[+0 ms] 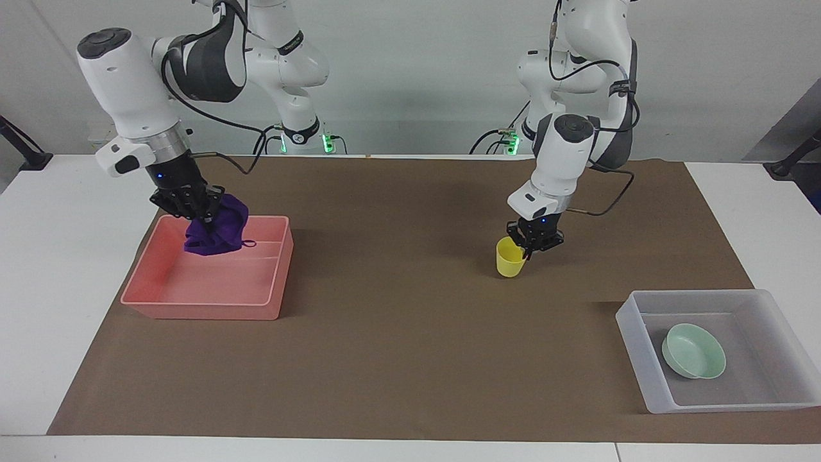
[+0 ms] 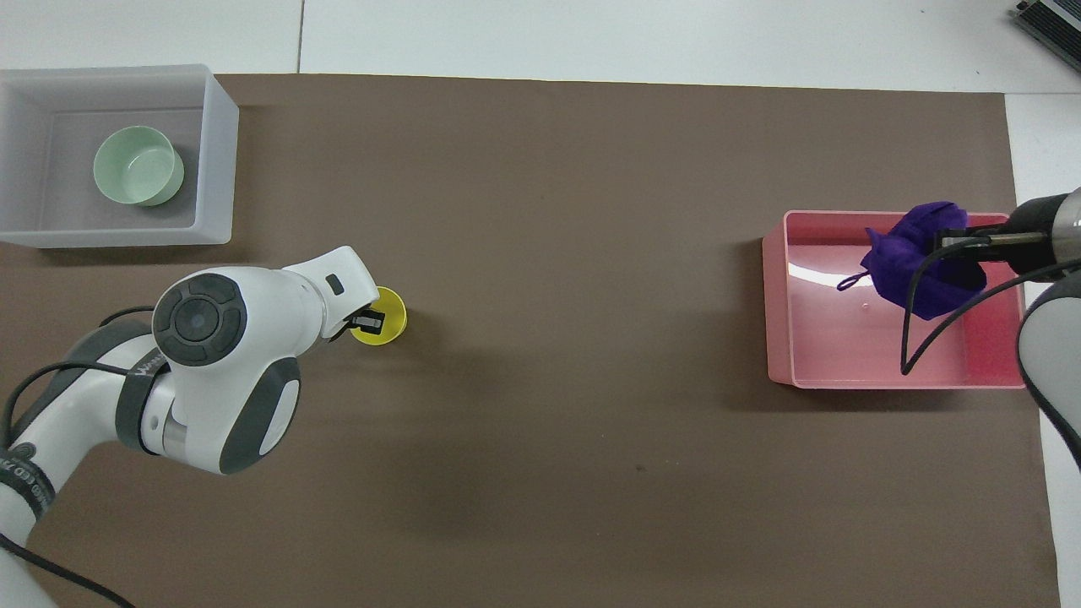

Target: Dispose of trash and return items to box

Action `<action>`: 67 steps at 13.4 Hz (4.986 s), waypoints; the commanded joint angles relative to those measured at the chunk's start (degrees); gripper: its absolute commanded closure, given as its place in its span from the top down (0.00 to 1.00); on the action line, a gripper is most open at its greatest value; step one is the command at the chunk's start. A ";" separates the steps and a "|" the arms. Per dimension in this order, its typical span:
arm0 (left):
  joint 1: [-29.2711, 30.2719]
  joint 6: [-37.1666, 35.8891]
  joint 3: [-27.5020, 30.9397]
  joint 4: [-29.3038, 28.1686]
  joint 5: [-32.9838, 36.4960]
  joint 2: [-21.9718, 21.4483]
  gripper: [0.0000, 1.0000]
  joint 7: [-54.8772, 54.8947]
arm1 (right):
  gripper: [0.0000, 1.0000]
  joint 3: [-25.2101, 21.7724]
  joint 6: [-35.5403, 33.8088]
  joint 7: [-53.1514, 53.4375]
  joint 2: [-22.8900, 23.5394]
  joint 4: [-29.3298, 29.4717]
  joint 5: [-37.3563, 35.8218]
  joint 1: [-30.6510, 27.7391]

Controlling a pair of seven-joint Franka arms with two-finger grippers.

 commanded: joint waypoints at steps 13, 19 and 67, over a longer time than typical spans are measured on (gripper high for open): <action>22.14 -7.37 0.58 26.32 0.95 10.26 0.00 1.53 | 0.00 0.83 21.97 -4.10 13.78 -11.18 -0.14 -4.84; 26.19 -13.87 0.58 41.44 0.43 20.73 0.00 1.35 | 1.00 0.83 21.98 -3.84 14.94 -10.48 -0.23 -4.85; 12.40 -31.17 -0.03 25.79 -2.40 -4.14 1.00 13.92 | 1.00 1.09 -29.62 11.45 -3.70 12.81 -4.71 4.30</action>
